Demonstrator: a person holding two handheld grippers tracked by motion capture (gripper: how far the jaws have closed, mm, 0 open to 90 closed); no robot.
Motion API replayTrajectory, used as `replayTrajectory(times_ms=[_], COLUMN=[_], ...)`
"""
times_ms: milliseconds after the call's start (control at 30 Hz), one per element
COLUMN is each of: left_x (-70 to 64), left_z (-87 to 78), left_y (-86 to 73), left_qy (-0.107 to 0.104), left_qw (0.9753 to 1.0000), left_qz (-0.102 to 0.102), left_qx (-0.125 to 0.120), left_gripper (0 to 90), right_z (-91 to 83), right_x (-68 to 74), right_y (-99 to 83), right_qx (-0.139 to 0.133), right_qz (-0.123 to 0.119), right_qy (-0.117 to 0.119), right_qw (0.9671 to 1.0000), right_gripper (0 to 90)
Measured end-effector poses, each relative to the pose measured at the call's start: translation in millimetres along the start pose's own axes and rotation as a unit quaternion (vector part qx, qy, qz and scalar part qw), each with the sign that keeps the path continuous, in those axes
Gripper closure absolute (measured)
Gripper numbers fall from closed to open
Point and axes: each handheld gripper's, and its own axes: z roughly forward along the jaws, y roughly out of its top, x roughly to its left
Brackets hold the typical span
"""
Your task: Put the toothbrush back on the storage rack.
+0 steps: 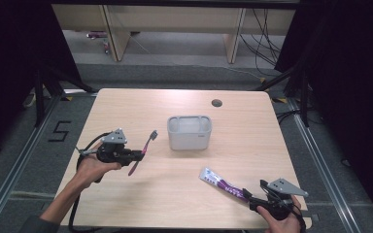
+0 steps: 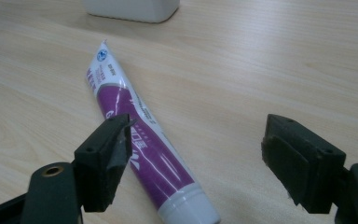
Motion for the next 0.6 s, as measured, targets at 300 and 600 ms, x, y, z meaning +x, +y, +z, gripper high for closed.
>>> replayTrajectory(times_ms=[300,600], left_x=[3.1,8.9], left_z=[-2.6,-1.6], left_y=[9.4,13.7], left_qy=[0.023,0.024], left_qw=[0.9969,0.9927], left_qz=[-0.030,-0.049], left_qx=[-0.070,-0.108], left_gripper=[82.7,82.8], right_z=[-0.2,0.2], right_x=[1.0,0.8], right_y=[-0.2,-0.6], right_qx=[0.003,0.003], right_qz=[0.008,0.008], right_qy=[0.006,0.008], right_qw=[0.9999,0.9999], right_gripper=[24.8,24.8])
